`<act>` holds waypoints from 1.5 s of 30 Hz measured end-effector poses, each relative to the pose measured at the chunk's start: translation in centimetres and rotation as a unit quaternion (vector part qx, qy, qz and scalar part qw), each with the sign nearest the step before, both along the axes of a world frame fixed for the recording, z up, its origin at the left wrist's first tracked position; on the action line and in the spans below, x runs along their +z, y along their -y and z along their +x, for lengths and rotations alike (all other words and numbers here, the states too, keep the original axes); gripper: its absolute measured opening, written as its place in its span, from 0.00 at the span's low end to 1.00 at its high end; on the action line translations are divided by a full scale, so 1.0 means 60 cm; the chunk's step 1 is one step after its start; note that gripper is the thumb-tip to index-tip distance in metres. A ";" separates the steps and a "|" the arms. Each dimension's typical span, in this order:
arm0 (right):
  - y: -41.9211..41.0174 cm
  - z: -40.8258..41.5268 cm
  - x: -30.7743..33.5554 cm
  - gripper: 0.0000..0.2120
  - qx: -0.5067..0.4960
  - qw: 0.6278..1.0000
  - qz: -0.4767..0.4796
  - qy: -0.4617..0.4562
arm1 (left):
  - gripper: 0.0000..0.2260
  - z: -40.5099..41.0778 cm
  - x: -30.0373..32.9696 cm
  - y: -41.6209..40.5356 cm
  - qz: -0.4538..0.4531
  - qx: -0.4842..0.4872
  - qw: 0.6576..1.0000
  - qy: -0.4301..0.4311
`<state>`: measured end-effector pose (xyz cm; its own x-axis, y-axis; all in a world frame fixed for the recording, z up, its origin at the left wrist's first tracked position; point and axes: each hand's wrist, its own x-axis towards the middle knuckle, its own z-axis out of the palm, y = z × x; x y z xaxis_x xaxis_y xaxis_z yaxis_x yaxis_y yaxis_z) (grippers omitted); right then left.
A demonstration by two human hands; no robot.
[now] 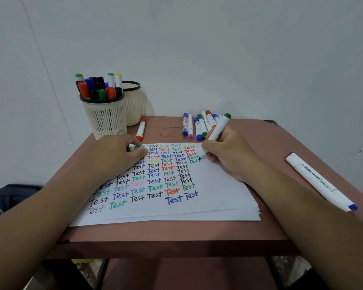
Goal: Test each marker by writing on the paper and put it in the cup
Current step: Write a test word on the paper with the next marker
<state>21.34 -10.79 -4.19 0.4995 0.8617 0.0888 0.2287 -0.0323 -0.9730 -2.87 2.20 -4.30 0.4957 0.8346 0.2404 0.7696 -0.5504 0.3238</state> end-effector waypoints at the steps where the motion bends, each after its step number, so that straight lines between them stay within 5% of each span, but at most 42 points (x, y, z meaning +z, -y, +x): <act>1: 0.000 0.000 0.000 0.07 0.001 1.000 -0.001 0.003 | 0.18 -0.001 0.000 0.000 0.001 0.001 1.000 -0.004; 13: 0.002 0.000 0.000 0.08 0.003 1.000 -0.011 0.022 | 0.18 -0.007 0.003 0.011 0.007 -0.025 0.999 0.028; 21: 0.007 -0.004 0.009 0.09 0.000 0.996 0.089 -0.013 | 0.14 -0.007 -0.012 -0.001 -0.026 -0.096 0.983 0.153; 30: 0.024 -0.022 0.013 0.09 0.146 0.973 0.129 -0.125 | 0.09 -0.014 0.005 0.013 0.016 -0.132 0.983 0.127; 45: 0.022 -0.052 0.021 0.12 0.192 0.978 0.066 -0.040 | 0.14 -0.017 0.007 0.011 0.053 -0.182 0.974 0.121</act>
